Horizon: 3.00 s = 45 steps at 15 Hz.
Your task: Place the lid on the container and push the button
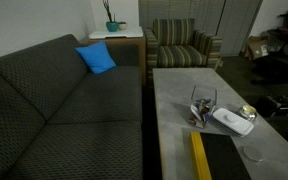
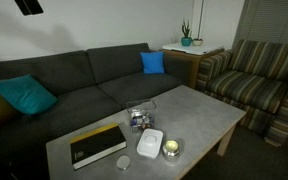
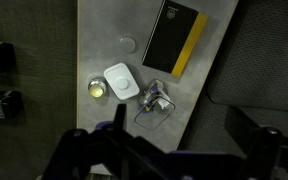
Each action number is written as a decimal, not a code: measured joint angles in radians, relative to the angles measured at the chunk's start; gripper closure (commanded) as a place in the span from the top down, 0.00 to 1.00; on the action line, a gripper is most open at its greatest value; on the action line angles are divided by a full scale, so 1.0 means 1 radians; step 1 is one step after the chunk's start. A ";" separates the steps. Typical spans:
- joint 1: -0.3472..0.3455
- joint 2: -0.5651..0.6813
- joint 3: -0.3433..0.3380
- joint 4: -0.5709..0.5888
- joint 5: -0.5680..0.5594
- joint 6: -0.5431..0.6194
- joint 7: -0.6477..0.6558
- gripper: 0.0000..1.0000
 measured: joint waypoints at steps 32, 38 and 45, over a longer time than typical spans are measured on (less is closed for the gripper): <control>0.033 0.169 -0.203 0.004 0.032 0.200 -0.293 1.00; 0.048 0.183 -0.220 0.007 0.043 0.198 -0.352 1.00; 0.190 0.471 -0.445 0.117 0.312 0.206 -0.832 1.00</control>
